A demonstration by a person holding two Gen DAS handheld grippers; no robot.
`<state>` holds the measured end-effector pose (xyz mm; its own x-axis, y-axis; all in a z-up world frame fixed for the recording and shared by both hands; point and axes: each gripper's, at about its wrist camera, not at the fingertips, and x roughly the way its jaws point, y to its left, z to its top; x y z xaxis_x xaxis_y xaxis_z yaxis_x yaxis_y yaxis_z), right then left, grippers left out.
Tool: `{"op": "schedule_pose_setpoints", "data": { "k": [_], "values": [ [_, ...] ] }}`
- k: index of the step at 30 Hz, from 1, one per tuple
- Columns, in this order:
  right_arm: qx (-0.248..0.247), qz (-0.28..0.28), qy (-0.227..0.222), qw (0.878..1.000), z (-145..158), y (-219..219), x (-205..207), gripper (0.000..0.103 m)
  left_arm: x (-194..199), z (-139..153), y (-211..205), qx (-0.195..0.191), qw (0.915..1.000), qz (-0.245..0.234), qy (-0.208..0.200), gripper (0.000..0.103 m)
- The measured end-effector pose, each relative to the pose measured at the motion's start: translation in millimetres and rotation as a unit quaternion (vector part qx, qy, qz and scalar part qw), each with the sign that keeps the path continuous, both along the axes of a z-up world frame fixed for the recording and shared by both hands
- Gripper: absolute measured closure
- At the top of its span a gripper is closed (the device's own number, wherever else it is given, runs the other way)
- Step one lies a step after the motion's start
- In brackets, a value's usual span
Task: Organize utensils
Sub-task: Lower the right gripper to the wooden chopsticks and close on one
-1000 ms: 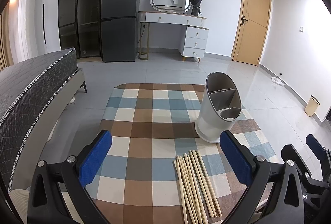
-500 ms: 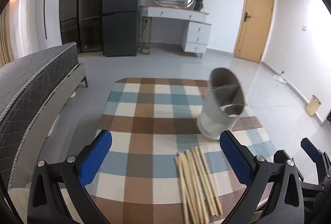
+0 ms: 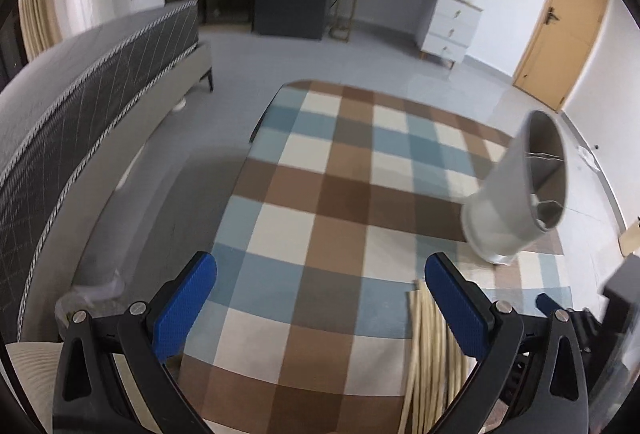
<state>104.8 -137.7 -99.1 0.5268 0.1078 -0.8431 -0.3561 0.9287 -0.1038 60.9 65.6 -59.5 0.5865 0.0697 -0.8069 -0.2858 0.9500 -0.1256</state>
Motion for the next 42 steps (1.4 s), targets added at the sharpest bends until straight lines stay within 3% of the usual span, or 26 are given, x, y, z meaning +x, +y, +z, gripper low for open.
{"op": "schedule_pose_setpoints", "data": {
  "k": [4,10,14,19,27,31,34,37,39,40,42],
  "values": [
    [-0.019,0.004,0.033,0.999,-23,1,21,0.033,9,-11,11,-0.026,0.9993,0.007,0.025,0.002],
    [-0.032,0.009,0.071,0.997,-44,2,45,0.038,18,-22,18,-0.035,0.9981,0.009,0.05,0.002],
    [-0.011,0.002,0.073,0.997,-41,0,51,0.044,21,-29,17,-0.03,0.9976,0.006,0.062,0.002],
    [0.021,0.006,0.076,0.997,-39,-1,52,0.062,22,-39,15,-0.031,0.9963,-0.006,0.08,0.002],
    [0.054,-0.005,0.09,0.994,-38,-13,53,0.071,20,-52,3,-0.015,0.9946,-0.02,0.1,0.002],
    [0.036,0.0,0.086,0.996,-37,-11,48,0.071,18,-55,0,-0.009,0.9945,-0.018,0.102,0.002],
    [-0.008,0.015,0.069,0.997,-40,5,48,0.072,17,-55,0,-0.005,0.9947,-0.017,0.101,0.002],
    [-0.011,0.018,0.066,0.998,-39,8,48,0.075,18,-58,1,-0.003,0.9943,-0.016,0.105,0.002],
    [0.001,0.018,0.068,0.998,-38,6,49,0.083,18,-59,1,-0.005,0.994,-0.017,0.108,0.002],
    [0.006,0.014,0.068,0.998,-38,5,51,0.096,17,-60,0,-0.007,0.9939,-0.02,0.108,0.002],
    [0.037,0.004,0.079,0.996,-37,-2,54,0.098,16,-63,-2,-0.022,0.993,-0.03,0.112,0.002]
  ]
}}
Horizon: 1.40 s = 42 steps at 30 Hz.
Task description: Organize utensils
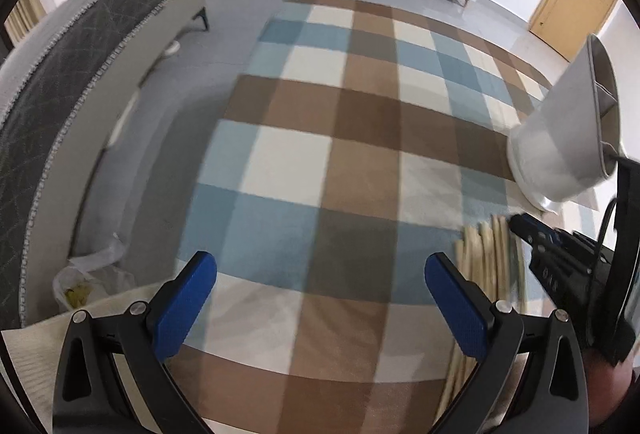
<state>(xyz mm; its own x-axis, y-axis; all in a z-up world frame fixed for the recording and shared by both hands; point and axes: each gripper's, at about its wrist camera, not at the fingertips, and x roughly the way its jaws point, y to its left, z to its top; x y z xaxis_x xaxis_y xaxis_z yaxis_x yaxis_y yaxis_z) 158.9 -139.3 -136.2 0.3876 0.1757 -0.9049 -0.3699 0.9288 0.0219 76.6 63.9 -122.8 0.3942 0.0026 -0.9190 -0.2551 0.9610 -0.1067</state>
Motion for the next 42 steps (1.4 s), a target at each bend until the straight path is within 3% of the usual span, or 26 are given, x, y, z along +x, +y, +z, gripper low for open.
{"op": "schedule_pose_setpoints", "data": {
  "k": [5,9,12,14,22,26,28,30,34,42],
  "values": [
    [0.085,-0.028,-0.001,0.996,18,-22,-3,0.099,-6,-8,-20,-0.041,0.9982,-0.042,0.009,0.002],
    [0.16,-0.054,-0.017,0.985,42,-49,-11,0.099,-5,-14,-43,-0.048,0.996,-0.072,0.023,0.002],
    [0.191,-0.067,-0.032,0.979,54,-67,-19,0.099,0,-20,-58,-0.051,0.9948,-0.081,0.035,0.016],
    [0.209,-0.071,-0.04,0.974,61,-79,-26,0.099,4,-23,-66,-0.049,0.9942,-0.088,0.039,0.019],
    [0.233,-0.092,-0.056,0.967,68,-90,-26,0.099,9,-35,-79,-0.053,0.9928,-0.091,0.058,0.048],
    [0.236,-0.093,-0.062,0.965,69,-93,-30,0.099,13,-33,-90,-0.023,0.9933,-0.101,0.051,0.058],
    [0.232,-0.091,-0.063,0.966,69,-92,-30,0.099,13,-31,-92,-0.014,0.9932,-0.105,0.047,0.082],
    [0.23,-0.09,-0.062,0.967,68,-90,-29,0.099,13,-31,-93,-0.024,0.9922,-0.11,0.053,0.096],
    [0.23,-0.094,-0.062,0.967,69,-92,-30,0.099,10,-26,-95,-0.023,0.9925,-0.114,0.037,0.102],
    [0.232,-0.093,-0.085,0.965,82,-98,-45,0.099,-12,4,-78,-0.061,0.9923,-0.107,-0.012,0.102]
  ]
}}
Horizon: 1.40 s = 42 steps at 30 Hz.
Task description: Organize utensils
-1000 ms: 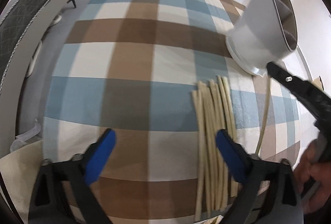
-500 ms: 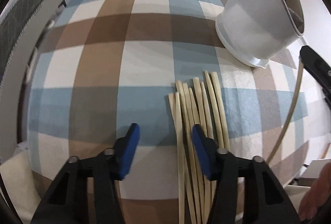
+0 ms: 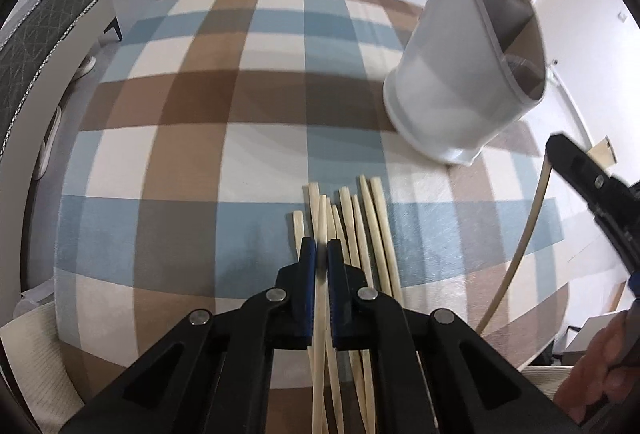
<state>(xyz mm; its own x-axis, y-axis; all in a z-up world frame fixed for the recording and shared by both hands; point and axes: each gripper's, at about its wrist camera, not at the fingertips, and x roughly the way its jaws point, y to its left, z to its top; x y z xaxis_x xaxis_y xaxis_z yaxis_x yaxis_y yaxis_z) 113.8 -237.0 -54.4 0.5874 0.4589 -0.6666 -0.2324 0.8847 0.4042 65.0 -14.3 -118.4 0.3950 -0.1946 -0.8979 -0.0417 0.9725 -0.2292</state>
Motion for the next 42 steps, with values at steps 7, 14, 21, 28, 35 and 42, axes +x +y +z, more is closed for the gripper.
{"op": "schedule_pose_setpoints", "data": {
  "k": [7,14,21,28,35,42],
  "values": [
    [0.007,-0.003,-0.037,0.999,19,-1,-34,0.099,-17,43,9,-0.026,0.9971,0.008,-0.071,0.102],
    [-0.011,0.0,-0.096,0.995,44,4,-64,0.099,-25,71,1,-0.023,0.9937,-0.017,-0.109,0.102],
    [-0.014,0.006,-0.137,0.99,61,9,-74,0.099,-28,93,-1,-0.03,0.9914,-0.035,-0.122,0.102],
    [0.001,0.001,-0.164,0.987,79,4,-67,0.099,-18,118,-9,-0.039,0.988,-0.059,-0.138,0.102],
    [0.001,0.004,-0.224,0.975,129,-8,-37,0.099,15,168,-17,-0.067,0.9802,-0.073,-0.172,0.102],
    [-0.001,0.016,-0.295,0.955,184,-9,22,0.099,63,223,-26,-0.085,0.9659,-0.078,-0.232,0.102]
  ]
}}
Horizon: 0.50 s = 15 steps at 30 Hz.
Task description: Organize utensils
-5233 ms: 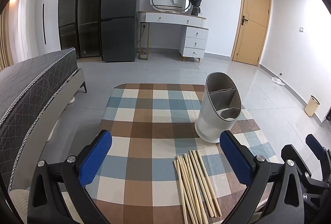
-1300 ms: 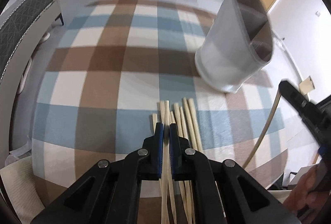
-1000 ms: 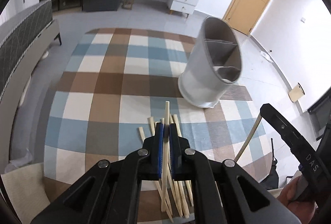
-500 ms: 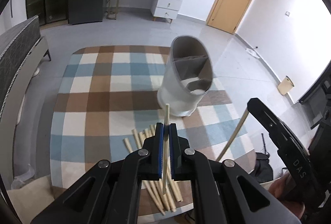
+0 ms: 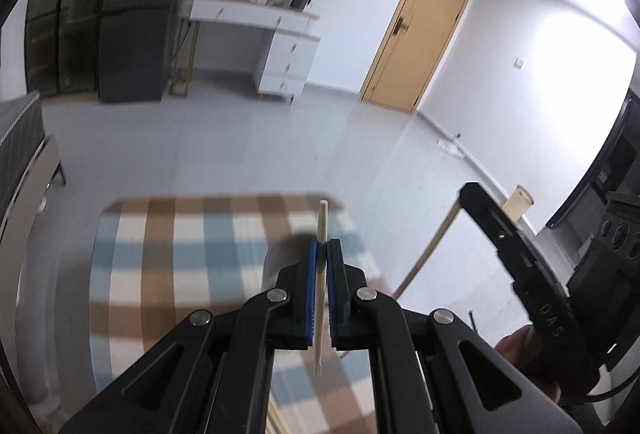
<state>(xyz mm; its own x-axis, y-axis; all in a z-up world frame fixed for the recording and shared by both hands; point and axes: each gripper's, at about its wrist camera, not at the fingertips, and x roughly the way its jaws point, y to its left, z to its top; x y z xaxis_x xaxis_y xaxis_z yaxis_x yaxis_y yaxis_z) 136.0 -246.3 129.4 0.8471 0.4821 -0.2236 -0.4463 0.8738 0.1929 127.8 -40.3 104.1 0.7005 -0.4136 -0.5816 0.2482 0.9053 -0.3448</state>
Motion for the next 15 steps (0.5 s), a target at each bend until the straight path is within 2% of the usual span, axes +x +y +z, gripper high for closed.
{"op": "schedule_pose_setpoints", "data": {
  "k": [3,6,15],
  "values": [
    [-0.013,0.012,-0.031,0.999,12,9,26,0.099,20,12,-2,0.003,0.9996,0.002,-0.029,0.102],
    [-0.024,0.02,-0.047,0.998,14,16,45,0.099,40,11,0,-0.001,0.9991,0.008,-0.042,0.102],
    [-0.065,0.022,-0.058,0.996,-17,33,86,0.099,77,-13,0,0.0,0.9969,0.03,-0.073,0.102]
  ]
}}
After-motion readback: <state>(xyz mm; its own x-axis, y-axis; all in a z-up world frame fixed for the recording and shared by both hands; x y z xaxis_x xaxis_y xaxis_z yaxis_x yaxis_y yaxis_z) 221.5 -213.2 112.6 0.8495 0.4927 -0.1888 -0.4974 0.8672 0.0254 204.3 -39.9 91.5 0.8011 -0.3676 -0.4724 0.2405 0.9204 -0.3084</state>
